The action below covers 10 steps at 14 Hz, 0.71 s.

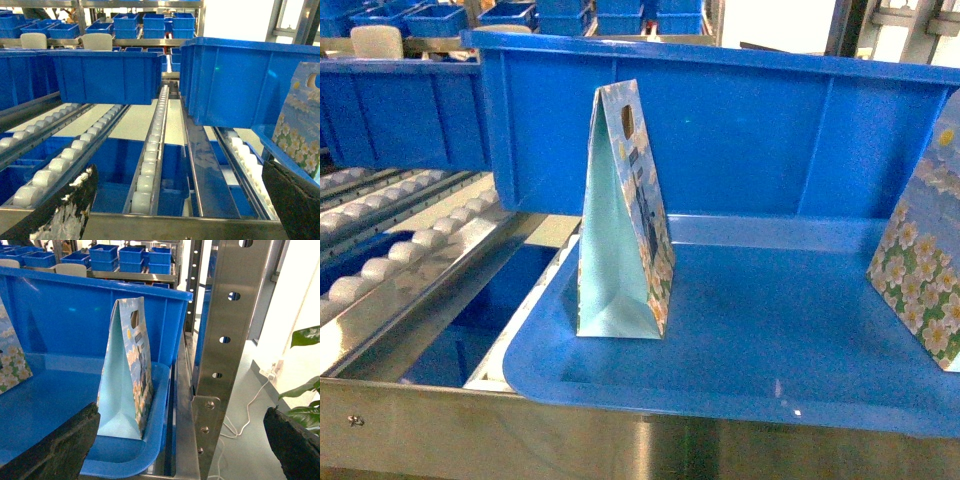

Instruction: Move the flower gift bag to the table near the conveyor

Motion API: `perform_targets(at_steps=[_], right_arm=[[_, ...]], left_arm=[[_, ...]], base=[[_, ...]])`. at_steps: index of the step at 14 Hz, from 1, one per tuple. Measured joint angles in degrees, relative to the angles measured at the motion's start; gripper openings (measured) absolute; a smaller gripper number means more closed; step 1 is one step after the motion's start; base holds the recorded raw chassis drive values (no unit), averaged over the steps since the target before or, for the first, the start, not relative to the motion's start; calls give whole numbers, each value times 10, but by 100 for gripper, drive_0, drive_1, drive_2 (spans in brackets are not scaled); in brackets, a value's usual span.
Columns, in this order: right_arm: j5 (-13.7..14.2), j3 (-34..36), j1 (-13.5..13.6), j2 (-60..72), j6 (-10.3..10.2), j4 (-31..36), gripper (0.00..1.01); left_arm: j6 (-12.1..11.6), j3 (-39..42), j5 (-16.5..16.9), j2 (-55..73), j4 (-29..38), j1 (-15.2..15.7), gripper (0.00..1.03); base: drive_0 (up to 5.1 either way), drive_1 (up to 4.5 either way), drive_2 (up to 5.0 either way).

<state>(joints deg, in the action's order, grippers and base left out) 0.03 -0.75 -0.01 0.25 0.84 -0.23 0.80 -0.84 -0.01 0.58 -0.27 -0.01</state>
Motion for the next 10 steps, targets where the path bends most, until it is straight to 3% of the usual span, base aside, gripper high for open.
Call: perform_targets(at_steps=[10], right_arm=[[0, 0, 0, 0, 0, 0, 98]], left_arm=[[0, 0, 0, 0, 0, 0, 98]], base=[[0, 0, 0]])
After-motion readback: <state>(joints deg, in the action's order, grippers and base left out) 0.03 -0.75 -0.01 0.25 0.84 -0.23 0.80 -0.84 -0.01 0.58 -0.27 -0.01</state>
